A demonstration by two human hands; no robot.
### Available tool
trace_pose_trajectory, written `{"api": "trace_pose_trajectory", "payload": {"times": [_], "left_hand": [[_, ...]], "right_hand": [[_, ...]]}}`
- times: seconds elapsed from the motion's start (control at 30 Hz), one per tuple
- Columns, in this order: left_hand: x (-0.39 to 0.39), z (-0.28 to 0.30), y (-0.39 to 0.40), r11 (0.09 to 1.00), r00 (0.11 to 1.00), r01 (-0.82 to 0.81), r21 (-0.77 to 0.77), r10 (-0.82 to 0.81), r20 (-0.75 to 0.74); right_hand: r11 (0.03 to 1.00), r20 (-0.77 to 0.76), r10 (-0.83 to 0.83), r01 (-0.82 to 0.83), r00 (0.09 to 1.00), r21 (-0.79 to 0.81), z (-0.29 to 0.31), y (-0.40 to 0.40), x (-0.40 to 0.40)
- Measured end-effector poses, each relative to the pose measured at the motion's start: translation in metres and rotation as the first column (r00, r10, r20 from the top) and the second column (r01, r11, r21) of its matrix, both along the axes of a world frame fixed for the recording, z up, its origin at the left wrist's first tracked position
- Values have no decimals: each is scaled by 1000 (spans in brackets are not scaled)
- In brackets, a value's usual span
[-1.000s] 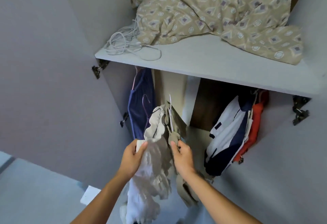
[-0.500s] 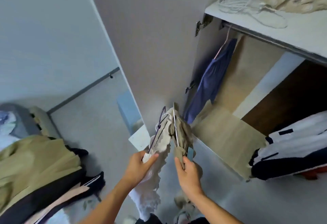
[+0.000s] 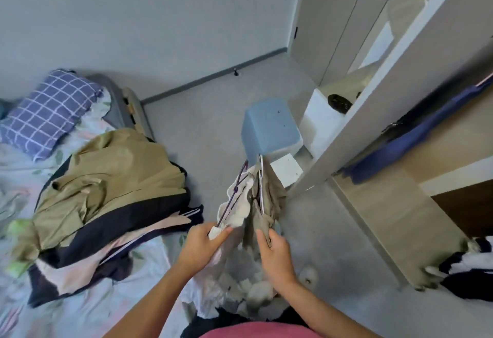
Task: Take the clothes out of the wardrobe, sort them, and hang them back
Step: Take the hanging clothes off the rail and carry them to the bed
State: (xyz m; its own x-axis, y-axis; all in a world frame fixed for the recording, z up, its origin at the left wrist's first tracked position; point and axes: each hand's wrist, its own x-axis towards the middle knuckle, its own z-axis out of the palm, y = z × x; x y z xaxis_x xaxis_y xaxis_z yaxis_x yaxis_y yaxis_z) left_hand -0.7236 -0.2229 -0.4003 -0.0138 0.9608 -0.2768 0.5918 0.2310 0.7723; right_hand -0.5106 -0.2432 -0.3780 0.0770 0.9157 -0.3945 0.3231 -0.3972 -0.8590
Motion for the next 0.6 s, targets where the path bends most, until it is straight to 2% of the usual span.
{"api": "trace_pose_trajectory", "payload": {"times": [0.2, 0.33, 0.6], "left_hand": [[-80, 5, 4, 974, 974, -224, 26, 223, 44], [-109, 32, 30, 936, 939, -340, 94, 331, 92], [-167, 55, 118, 814, 822, -566, 130, 569, 18]], "right_hand": [[986, 3, 153, -153, 988, 69, 15, 56, -89], [958, -12, 257, -253, 966, 135, 31, 99, -140], [893, -47, 420, -403, 906, 199, 32, 215, -227]]}}
